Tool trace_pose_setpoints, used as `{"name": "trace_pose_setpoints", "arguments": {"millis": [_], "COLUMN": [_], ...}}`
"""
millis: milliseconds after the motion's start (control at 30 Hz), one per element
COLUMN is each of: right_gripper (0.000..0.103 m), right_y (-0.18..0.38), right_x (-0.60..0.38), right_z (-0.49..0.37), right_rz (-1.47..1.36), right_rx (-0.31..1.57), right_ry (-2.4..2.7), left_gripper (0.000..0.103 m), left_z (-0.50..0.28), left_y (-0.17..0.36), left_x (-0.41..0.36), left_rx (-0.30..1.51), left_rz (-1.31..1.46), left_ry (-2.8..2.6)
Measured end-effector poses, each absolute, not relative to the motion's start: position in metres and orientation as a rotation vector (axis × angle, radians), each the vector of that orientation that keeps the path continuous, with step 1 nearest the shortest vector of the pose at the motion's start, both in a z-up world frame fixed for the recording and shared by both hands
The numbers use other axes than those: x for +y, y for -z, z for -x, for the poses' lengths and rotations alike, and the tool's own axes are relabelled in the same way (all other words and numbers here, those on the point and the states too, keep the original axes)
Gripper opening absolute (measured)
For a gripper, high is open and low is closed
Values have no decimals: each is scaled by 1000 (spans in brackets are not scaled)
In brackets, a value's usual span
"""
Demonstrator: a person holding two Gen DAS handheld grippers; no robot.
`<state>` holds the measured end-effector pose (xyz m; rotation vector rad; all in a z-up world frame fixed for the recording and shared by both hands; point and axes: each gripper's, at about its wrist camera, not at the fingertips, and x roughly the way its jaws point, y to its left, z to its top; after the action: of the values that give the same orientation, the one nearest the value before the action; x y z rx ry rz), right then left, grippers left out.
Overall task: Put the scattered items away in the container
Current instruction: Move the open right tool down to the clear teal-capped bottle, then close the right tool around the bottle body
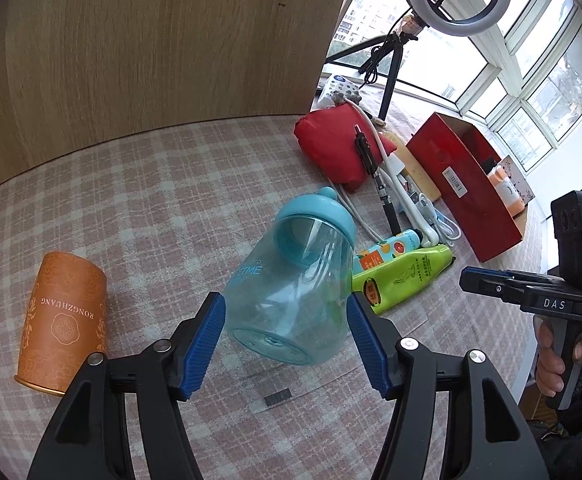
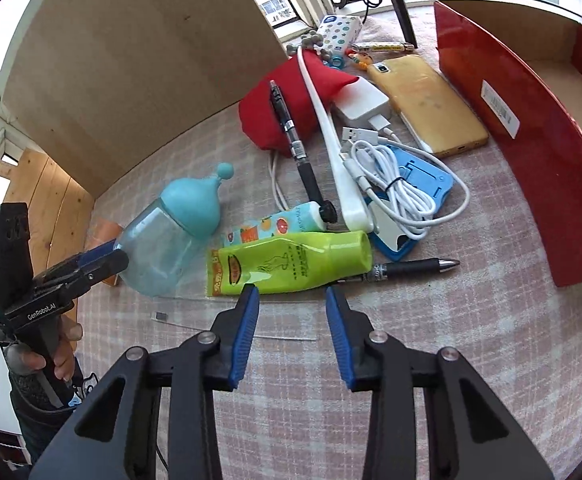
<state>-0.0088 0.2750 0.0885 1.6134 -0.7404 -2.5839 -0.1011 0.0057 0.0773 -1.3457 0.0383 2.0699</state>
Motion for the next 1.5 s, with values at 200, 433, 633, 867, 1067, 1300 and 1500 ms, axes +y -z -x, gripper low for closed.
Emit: {"name": "trace_pose_setpoints", "arguments": {"millis": [200, 433, 633, 867, 1067, 1300, 1500], "right_gripper": [31, 22, 48, 53, 67, 68, 62], "right_y": [-86, -72, -69, -56, -44, -38, -53], "right_x": [244, 223, 237, 247, 240, 231, 212], "right_z": [29, 55, 76, 105, 122, 130, 120], "right_rz": [-1601, -1593, -1536, -1584, -1632, -1607, -1535], "right_rx": [-649, -683, -976, -1151, -1210, -1195, -1024], "right_ry": [2532, 2432, 2279, 2180, 2120, 2097, 2179], "left_gripper": [60, 53, 53, 57, 62, 68, 68], "left_z": [118, 143, 145, 139, 136, 135, 125], "left_y": [-86, -72, -71, -67, -62, -56, -57], "left_x": [-2, -3, 4, 22, 33, 32, 24], "left_rx": [24, -9, -18, 68, 110, 79, 38], "left_rz": [1341, 1414, 1418, 1438, 1450, 1465, 1460], "left_ry": [-2112, -2048, -1962, -1857, -1810, -1797, -1808]}}
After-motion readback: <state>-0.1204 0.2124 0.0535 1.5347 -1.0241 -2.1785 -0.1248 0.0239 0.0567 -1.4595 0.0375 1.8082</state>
